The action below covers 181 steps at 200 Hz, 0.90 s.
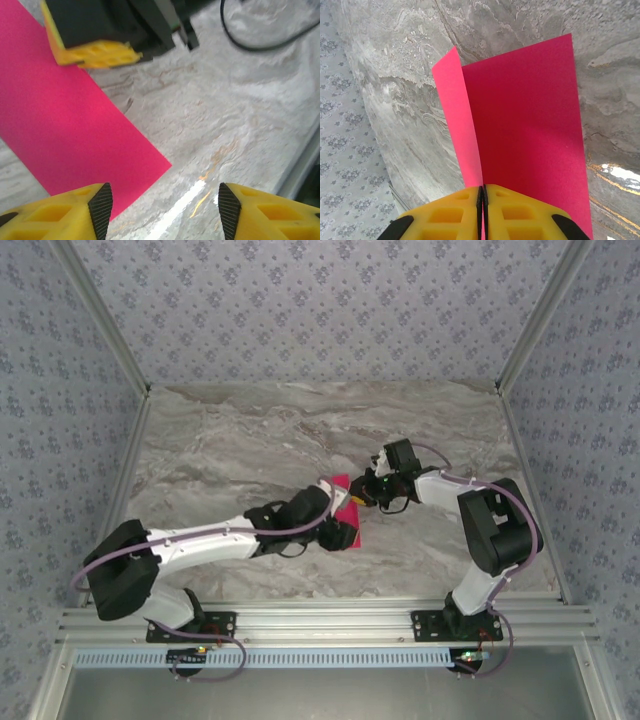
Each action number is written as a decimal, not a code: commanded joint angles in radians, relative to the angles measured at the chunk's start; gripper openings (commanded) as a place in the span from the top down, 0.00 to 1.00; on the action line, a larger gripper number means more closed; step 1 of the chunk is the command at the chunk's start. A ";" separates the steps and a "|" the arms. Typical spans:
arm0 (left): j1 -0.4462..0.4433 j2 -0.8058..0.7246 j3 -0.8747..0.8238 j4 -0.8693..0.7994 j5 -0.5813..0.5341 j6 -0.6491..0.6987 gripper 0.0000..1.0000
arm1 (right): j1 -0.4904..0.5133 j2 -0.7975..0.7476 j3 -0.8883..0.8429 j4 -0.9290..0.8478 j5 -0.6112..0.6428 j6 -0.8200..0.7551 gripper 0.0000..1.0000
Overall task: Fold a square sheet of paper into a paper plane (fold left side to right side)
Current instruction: Fold the triangle a second time at the center of the table.
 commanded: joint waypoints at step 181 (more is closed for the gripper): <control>-0.241 0.420 0.403 -0.415 -0.549 0.061 0.30 | -0.003 -0.025 0.028 -0.083 -0.024 -0.027 0.83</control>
